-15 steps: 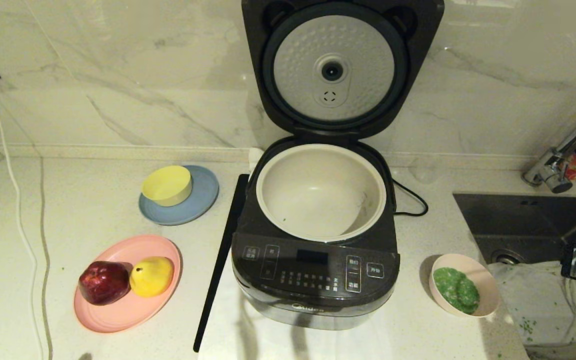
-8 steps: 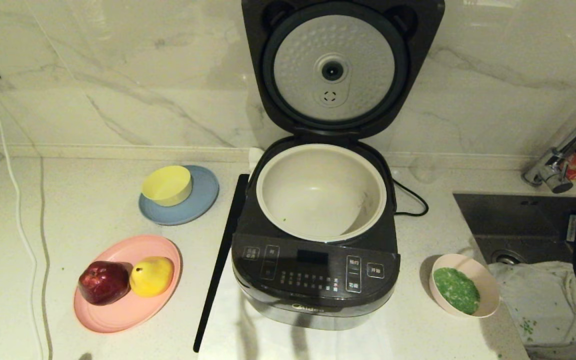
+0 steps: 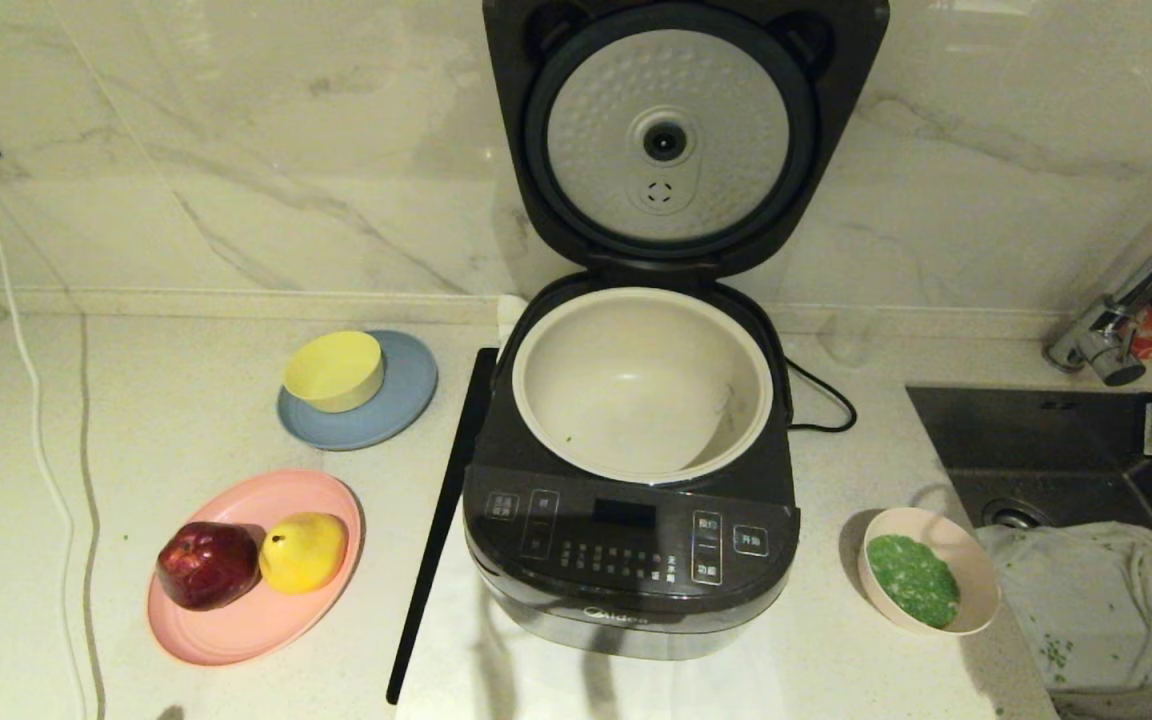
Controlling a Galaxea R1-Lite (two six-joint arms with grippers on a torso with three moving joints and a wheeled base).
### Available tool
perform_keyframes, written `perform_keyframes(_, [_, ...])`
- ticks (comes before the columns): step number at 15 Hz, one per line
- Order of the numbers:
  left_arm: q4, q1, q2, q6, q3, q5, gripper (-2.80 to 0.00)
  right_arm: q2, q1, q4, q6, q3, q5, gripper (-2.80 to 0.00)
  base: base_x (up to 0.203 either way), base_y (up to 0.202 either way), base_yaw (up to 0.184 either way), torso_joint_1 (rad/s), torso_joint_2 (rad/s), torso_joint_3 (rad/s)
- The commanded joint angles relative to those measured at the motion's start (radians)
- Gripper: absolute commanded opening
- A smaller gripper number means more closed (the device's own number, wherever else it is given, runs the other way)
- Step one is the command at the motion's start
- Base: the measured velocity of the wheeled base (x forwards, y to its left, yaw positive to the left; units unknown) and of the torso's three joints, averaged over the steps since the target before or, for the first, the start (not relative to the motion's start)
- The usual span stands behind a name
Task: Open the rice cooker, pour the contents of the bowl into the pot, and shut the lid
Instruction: Turn on the tap
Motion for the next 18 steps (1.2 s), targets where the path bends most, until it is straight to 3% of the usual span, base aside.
perform_keyframes(1, [0.000, 0.001, 0.000, 0.000, 0.009, 0.000, -2.80, 0.033, 0.002, -0.062, -0.039, -0.021, -0.022, -2.80, 0.000, 0.000, 0.000, 0.000, 0.00, 0.000])
perform_keyframes(3, [0.000, 0.000, 0.000, 0.000, 0.009, 0.000, -2.80, 0.042, 0.014, -0.097, -0.068, -0.022, -0.078, -2.80, 0.000, 0.000, 0.000, 0.000, 0.00, 0.000])
perform_keyframes(10, [0.000, -0.001, 0.000, 0.000, 0.009, 0.000, -2.80, 0.047, 0.023, -0.125, -0.148, -0.023, -0.149, -2.80, 0.000, 0.000, 0.000, 0.000, 0.00, 0.000])
perform_keyframes(18, [0.001, 0.000, 0.000, 0.000, 0.009, 0.000, -2.80, 0.083, -0.005, -0.166, -0.250, -0.145, -0.152, -2.80, 0.000, 0.000, 0.000, 0.000, 0.00, 0.000])
